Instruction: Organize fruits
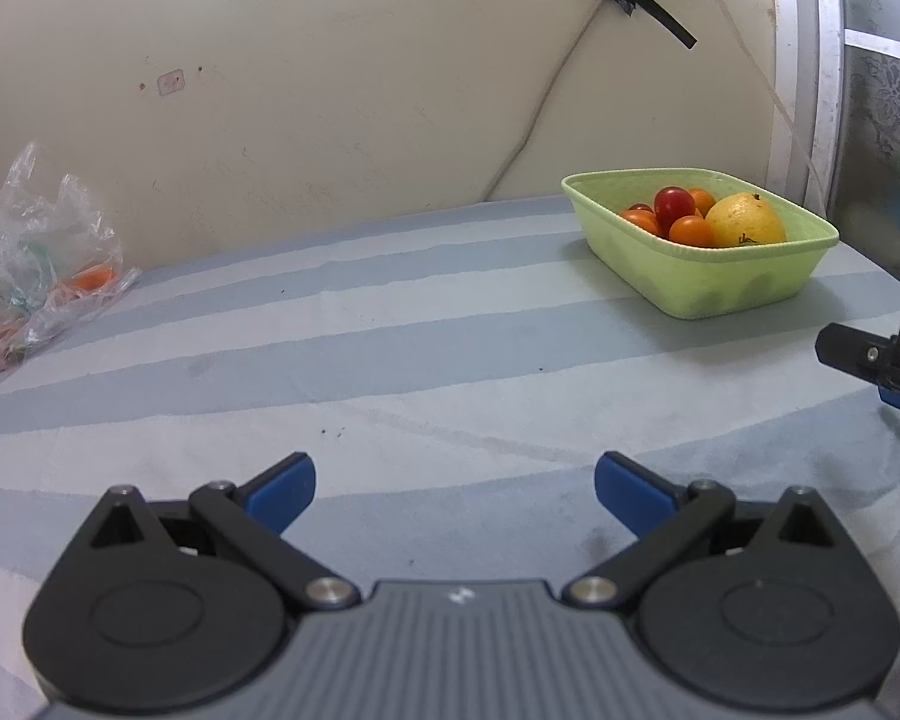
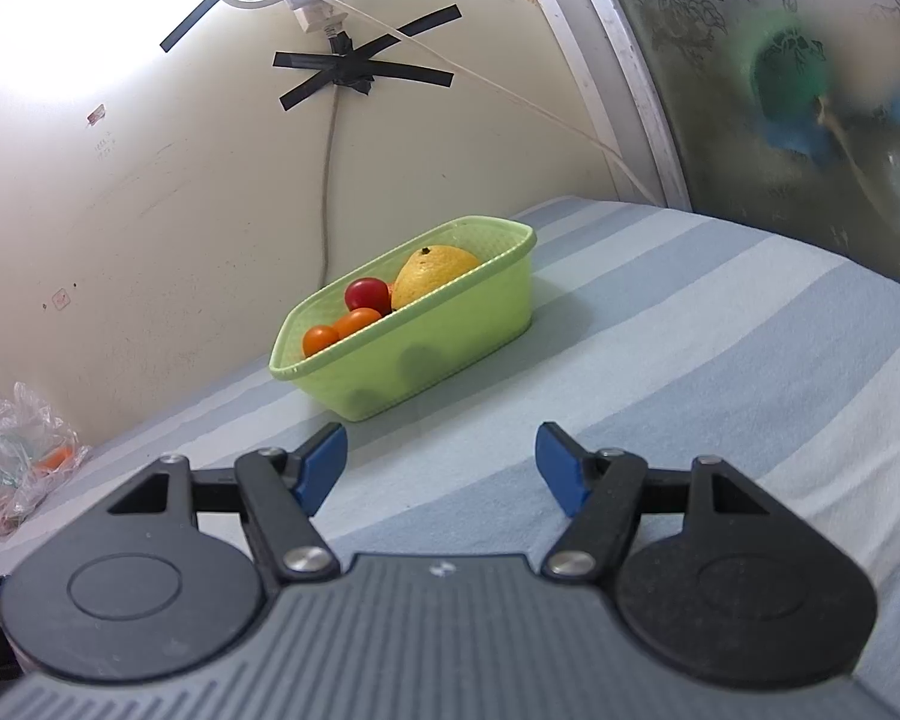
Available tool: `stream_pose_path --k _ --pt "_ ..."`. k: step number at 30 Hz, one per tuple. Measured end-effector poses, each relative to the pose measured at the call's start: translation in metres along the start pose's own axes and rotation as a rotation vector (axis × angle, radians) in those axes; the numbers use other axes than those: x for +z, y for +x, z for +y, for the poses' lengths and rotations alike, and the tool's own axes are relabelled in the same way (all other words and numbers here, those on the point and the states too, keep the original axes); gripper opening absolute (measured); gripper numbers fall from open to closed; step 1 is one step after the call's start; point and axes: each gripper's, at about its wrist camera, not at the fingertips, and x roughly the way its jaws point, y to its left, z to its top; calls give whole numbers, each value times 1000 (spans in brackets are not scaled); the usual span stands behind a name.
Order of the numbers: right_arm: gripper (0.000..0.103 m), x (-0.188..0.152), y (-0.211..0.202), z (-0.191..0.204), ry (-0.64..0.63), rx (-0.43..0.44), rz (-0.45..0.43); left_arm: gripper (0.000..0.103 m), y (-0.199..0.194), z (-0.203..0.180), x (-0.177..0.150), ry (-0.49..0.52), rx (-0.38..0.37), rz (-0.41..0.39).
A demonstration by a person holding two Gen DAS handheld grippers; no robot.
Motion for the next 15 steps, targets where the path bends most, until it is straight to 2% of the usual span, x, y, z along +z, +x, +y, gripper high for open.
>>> stream_pose_path --k 15 --pt "72 0 -1 -1 3 1 -9 103 3 3 0 -15 25 10"
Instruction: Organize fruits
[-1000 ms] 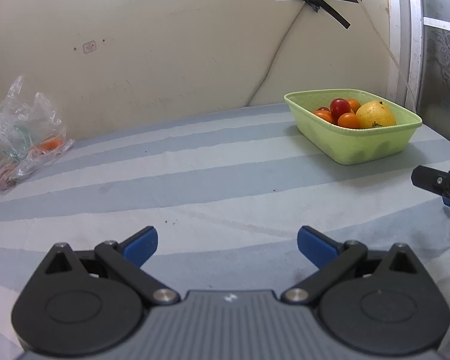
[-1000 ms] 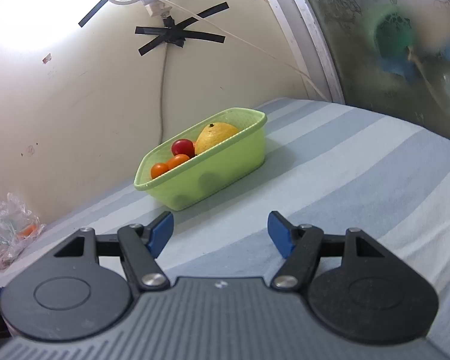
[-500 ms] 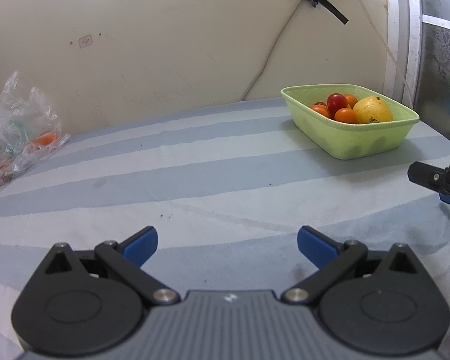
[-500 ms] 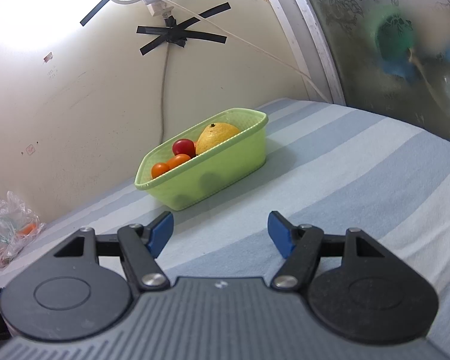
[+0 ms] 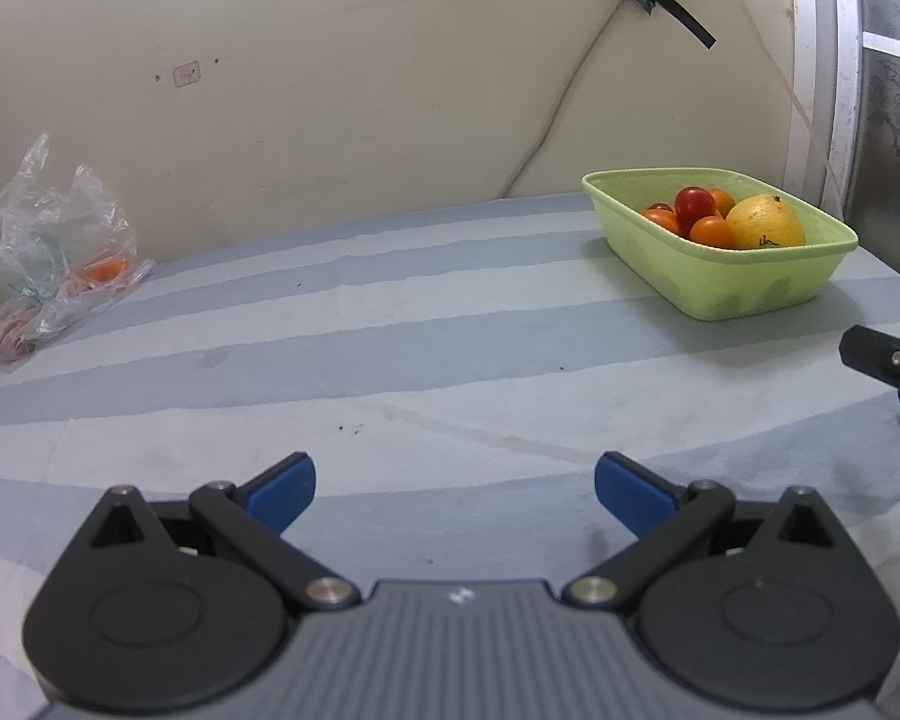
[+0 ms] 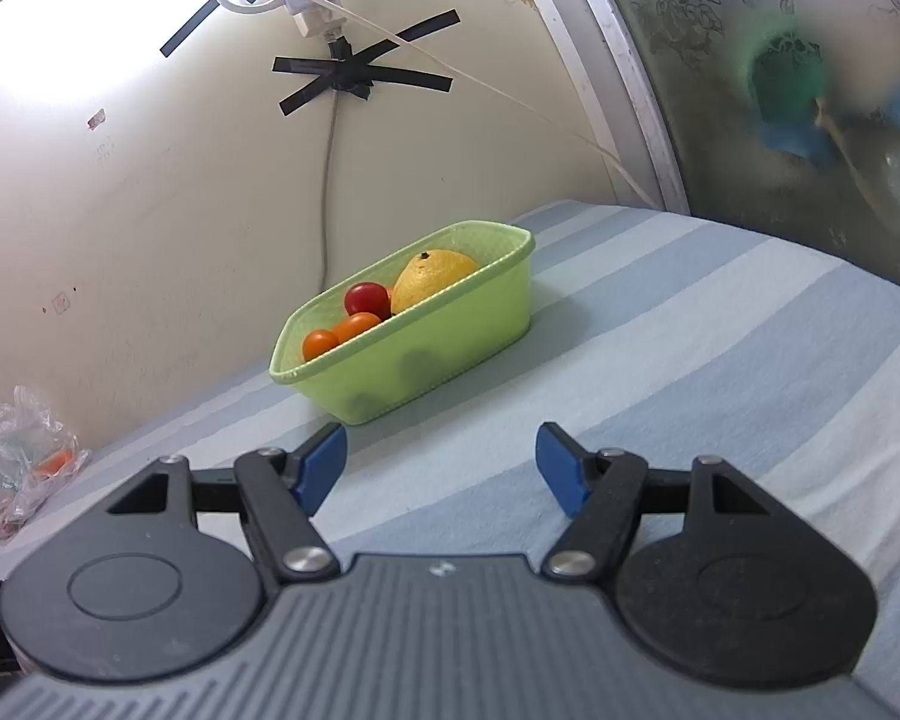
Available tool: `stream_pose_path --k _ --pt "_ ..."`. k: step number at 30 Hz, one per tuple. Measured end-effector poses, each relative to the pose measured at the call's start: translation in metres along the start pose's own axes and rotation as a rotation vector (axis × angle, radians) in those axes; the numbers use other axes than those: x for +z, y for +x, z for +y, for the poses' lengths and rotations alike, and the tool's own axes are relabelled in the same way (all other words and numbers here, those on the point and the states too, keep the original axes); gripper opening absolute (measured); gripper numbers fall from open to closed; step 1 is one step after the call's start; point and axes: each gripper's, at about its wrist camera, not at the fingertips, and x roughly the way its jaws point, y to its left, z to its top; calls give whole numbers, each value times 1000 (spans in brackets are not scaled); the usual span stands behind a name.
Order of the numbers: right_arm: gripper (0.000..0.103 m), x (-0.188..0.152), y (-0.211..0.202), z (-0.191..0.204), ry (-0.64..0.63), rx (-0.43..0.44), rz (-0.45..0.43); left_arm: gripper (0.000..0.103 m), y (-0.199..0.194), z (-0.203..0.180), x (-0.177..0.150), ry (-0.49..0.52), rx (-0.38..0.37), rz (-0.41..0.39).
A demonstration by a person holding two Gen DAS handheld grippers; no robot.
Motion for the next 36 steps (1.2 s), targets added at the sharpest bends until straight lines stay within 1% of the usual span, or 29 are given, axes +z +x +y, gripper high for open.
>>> stream_pose_path --k 18,25,36 --pt "72 0 -1 -1 2 3 -4 103 2 5 -1 -1 44 -2" --pt "72 0 -1 -2 2 3 -4 103 1 5 -2 10 36 -4" --pt "72 0 -2 -2 4 3 -6 103 -2 1 -2 30 53 -21"
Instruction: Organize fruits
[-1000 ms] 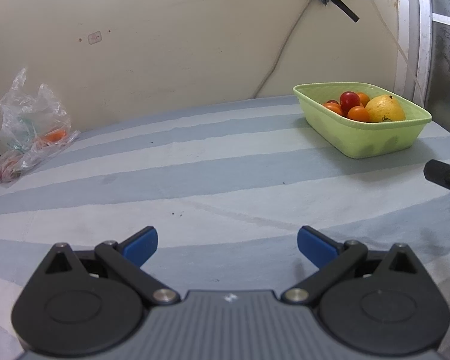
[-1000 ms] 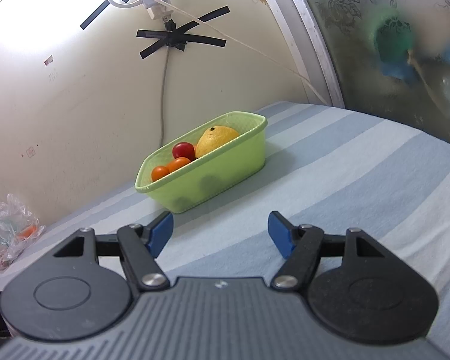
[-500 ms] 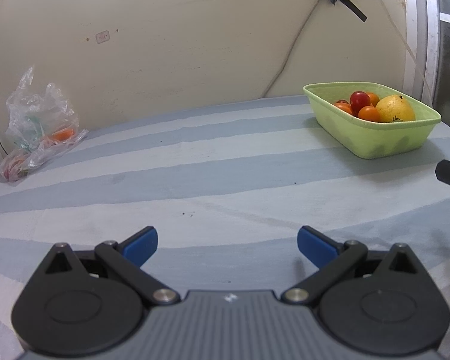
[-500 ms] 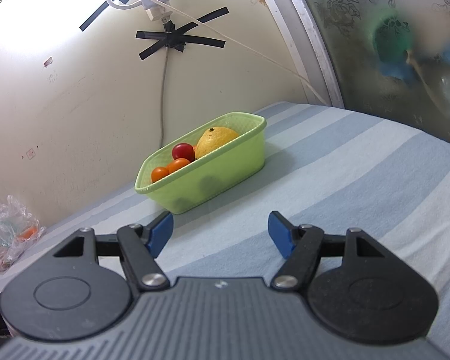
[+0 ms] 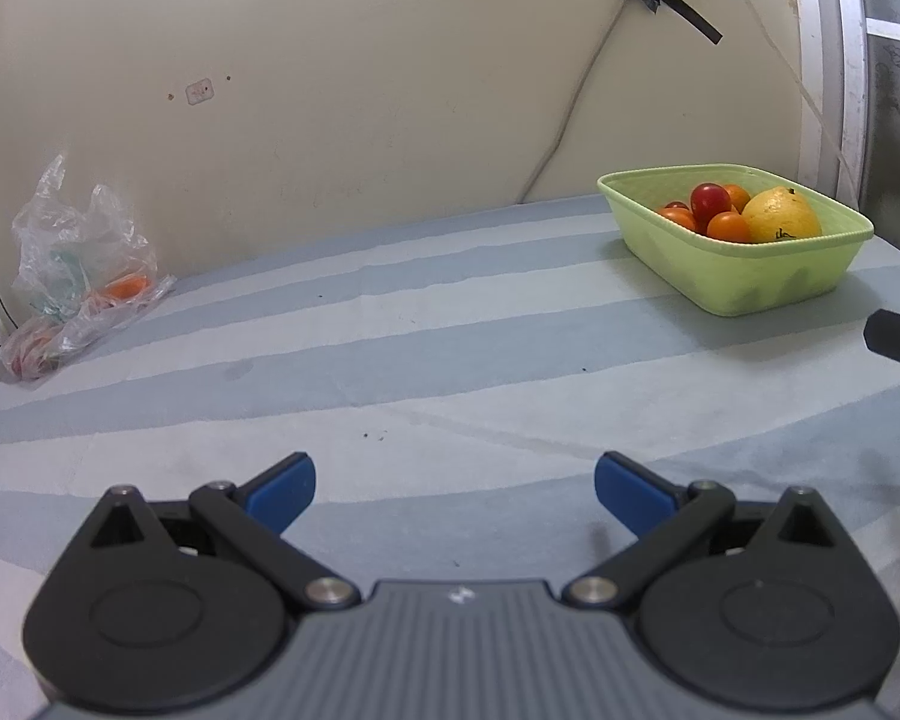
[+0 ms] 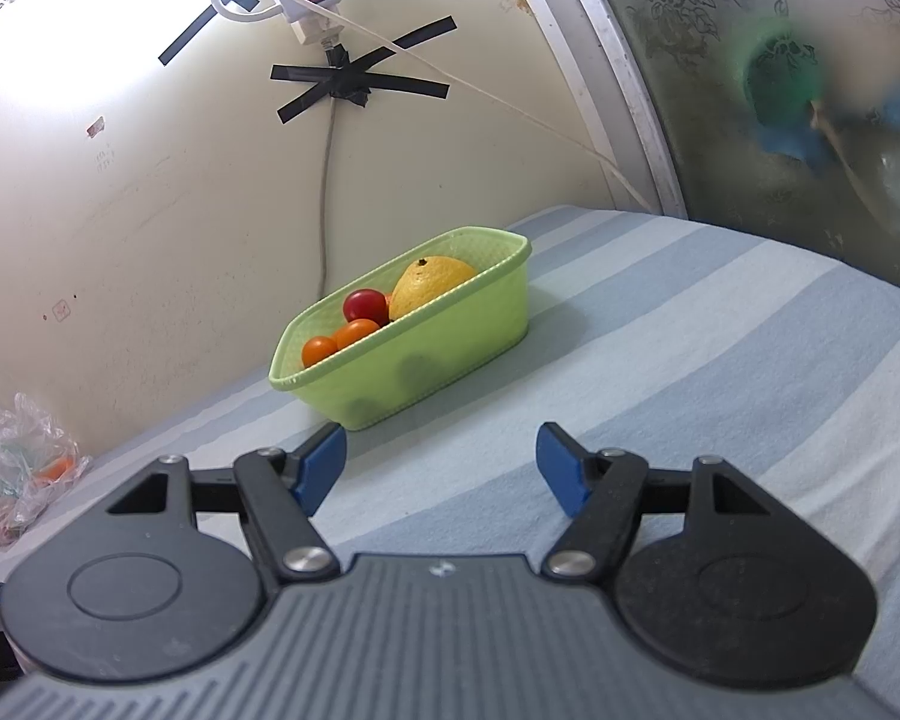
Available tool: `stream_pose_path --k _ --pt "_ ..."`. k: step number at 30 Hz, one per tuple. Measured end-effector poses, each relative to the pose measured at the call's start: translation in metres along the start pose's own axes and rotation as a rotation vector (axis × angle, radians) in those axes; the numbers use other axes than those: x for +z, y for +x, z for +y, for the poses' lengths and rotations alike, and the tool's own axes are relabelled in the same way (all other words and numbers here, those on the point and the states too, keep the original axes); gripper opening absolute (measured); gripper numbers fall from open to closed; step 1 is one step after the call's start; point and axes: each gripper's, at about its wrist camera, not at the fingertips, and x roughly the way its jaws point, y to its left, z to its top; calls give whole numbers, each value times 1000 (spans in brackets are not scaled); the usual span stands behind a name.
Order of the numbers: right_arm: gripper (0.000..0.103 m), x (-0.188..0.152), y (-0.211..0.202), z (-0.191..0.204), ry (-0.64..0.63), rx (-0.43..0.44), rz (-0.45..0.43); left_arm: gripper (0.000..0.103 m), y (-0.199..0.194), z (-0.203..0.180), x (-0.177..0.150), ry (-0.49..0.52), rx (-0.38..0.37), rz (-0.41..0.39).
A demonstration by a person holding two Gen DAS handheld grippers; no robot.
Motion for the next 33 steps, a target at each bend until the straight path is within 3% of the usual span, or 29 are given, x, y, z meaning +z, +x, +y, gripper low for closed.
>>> stream_pose_path --k 33 --pt "72 1 -1 0 3 2 -1 103 -4 3 2 -10 -6 -20"
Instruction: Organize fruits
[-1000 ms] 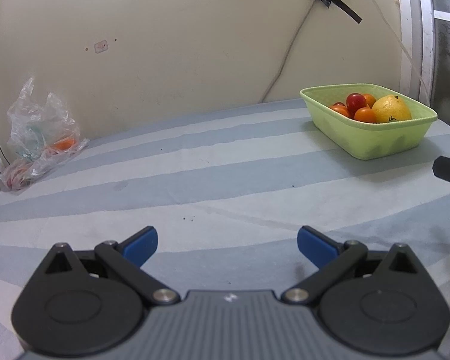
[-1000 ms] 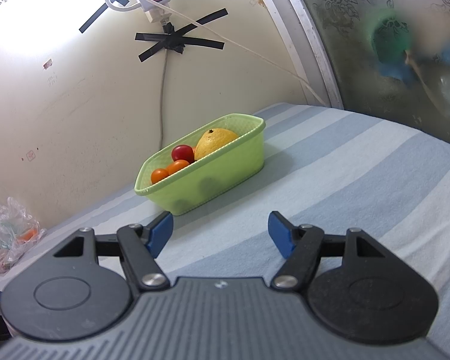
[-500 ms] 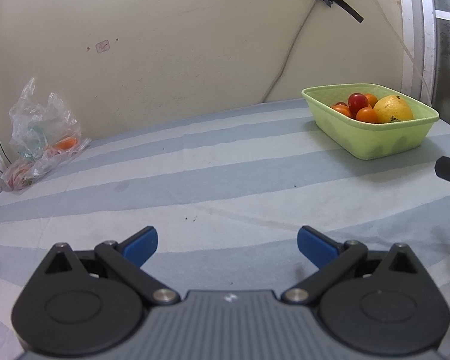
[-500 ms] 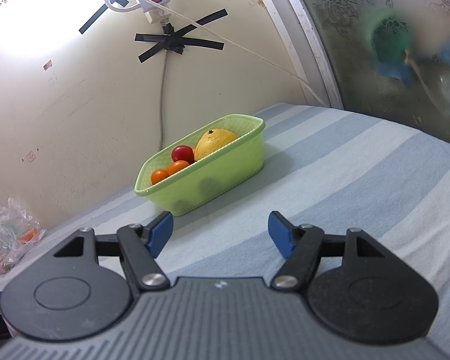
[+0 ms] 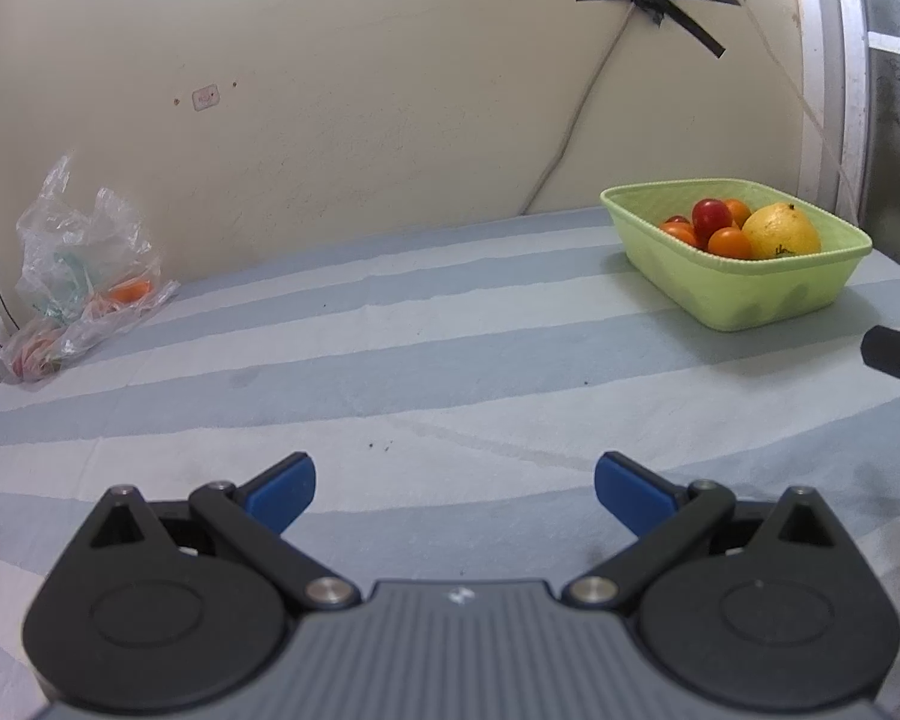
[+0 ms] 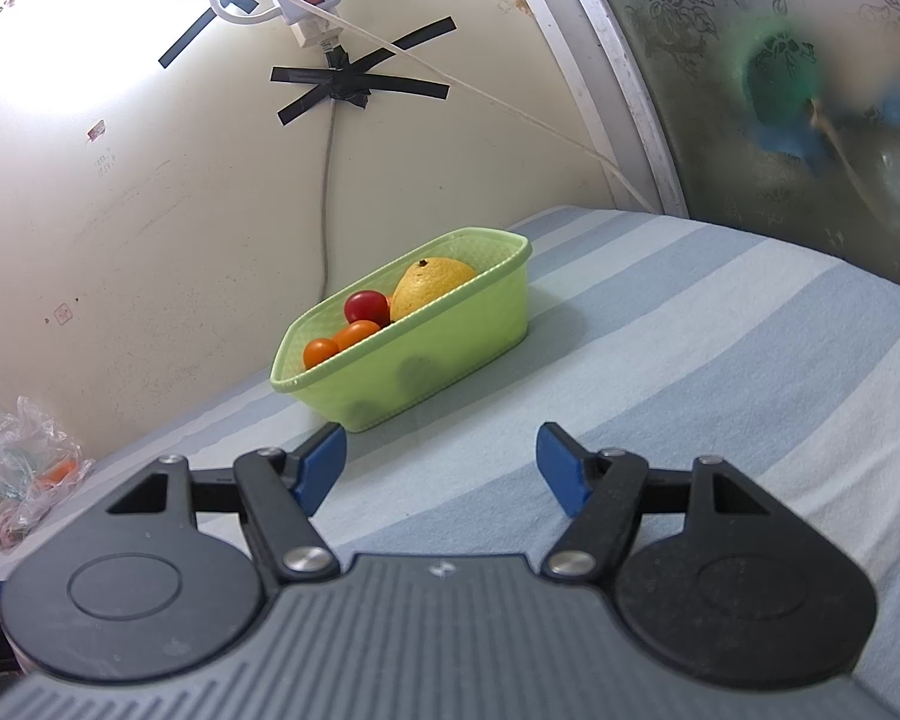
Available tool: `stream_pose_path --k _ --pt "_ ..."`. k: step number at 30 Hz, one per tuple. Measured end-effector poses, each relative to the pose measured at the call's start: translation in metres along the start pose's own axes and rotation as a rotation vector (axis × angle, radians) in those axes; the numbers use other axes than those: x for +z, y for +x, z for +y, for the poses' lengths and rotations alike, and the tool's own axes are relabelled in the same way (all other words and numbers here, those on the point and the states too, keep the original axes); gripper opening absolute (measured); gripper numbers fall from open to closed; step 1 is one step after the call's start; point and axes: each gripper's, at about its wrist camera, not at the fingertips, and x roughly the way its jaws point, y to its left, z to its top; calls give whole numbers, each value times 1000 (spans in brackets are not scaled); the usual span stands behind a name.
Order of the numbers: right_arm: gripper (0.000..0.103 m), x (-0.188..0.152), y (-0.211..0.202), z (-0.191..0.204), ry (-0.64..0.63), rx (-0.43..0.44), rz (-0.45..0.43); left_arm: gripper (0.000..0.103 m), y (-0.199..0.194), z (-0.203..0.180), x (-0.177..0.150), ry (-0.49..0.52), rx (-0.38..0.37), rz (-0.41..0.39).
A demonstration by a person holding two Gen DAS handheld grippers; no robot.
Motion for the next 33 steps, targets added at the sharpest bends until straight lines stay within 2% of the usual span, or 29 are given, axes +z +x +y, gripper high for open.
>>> stream_pose_path --k 9,21,33 --pt "72 0 0 0 1 0 -2 103 -2 -4 0 11 16 -13" --pt "72 0 0 2 4 1 -5 103 1 1 0 -31 4 41" --pt "72 1 0 1 4 4 -8 103 -1 -3 0 -17 0 54"
